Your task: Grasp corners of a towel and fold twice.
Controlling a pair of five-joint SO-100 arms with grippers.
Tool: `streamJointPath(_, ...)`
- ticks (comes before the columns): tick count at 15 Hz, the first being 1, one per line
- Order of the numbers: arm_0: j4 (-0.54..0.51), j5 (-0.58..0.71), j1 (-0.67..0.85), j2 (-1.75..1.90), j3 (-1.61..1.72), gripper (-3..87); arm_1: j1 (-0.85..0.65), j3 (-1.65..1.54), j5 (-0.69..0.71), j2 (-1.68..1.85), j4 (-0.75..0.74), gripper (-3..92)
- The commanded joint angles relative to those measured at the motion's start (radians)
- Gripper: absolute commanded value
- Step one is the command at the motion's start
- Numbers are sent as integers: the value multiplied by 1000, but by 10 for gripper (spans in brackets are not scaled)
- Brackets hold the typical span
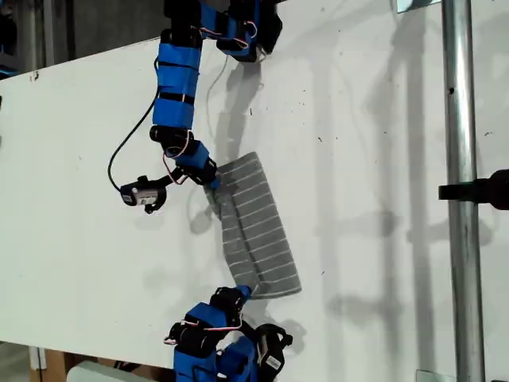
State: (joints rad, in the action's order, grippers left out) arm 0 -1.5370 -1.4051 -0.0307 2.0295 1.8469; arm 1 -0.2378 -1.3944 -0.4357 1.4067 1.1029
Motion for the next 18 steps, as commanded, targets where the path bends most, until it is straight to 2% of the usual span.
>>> streamJointPath(1, 52, 17, 11, 117, 44, -24, -12, 60, 23, 38, -21, -2)
streamJointPath(2, 103, -31, -46, 140, 84, -24, 25, 2, 2, 64, -12, -2)
streamJointPath(3, 202, -87, -114, 156, 153, -24, 72, -67, -40, 89, -8, -2)
streamJointPath(5, 480, -173, -218, 170, 339, -24, 137, -173, -120, 101, 3, -2)
streamJointPath(6, 574, -221, -255, 161, 407, -24, 149, -209, -138, 91, 5, -2)
streamJointPath(9, 634, -295, -275, 110, 476, -24, 126, -245, -147, 14, -43, -2)
streamJointPath(12, 606, -310, -195, 112, 555, -23, 75, -221, -137, -81, -94, -2)
streamJointPath(13, 592, -302, -189, 132, 557, -15, 66, -207, -144, -100, -78, 49)
streamJointPath(14, 558, -314, -204, 176, 543, 134, 57, -195, -161, -106, -26, 296)
streamJointPath(15, 485, -344, -238, 245, 509, 245, 49, -172, -175, -100, 71, 333)
streamJointPath(16, 411, -342, -285, 325, 465, 224, 55, -181, -183, -41, 161, 329)
streamJointPath(18, 230, -431, -387, 485, 393, 175, 78, -256, -222, 167, 318, 346)
